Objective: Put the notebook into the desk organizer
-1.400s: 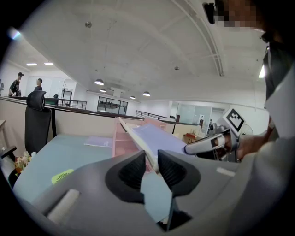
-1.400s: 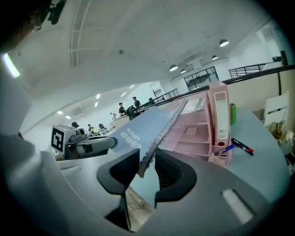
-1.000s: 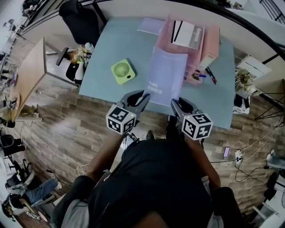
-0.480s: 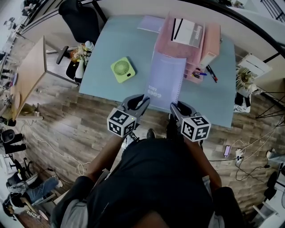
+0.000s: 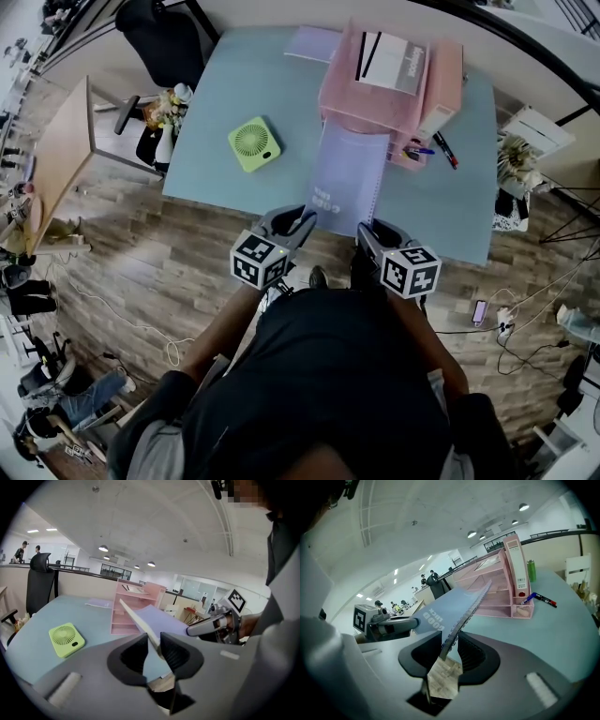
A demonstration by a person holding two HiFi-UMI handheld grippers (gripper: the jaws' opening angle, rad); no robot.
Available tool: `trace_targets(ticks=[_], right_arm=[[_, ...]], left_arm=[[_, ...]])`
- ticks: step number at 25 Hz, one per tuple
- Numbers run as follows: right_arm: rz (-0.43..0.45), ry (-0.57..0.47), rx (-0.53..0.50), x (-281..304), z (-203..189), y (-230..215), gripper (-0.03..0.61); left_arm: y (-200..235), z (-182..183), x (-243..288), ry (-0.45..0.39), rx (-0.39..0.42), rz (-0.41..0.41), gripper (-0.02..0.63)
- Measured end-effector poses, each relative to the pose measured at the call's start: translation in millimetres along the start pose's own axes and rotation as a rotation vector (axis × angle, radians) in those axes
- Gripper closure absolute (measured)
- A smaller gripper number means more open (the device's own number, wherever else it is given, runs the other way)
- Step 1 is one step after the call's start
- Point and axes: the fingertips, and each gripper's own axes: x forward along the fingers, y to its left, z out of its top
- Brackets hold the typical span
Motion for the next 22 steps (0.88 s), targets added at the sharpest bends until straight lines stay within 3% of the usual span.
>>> trace_targets(ticks=[22], right_arm=[[-0.012, 0.087, 0.075, 21.6, -30.8, -32.9, 0.474]], left_arm=[[14.2, -44.1, 38.1, 0.128, -0.106, -0.008, 0.471]])
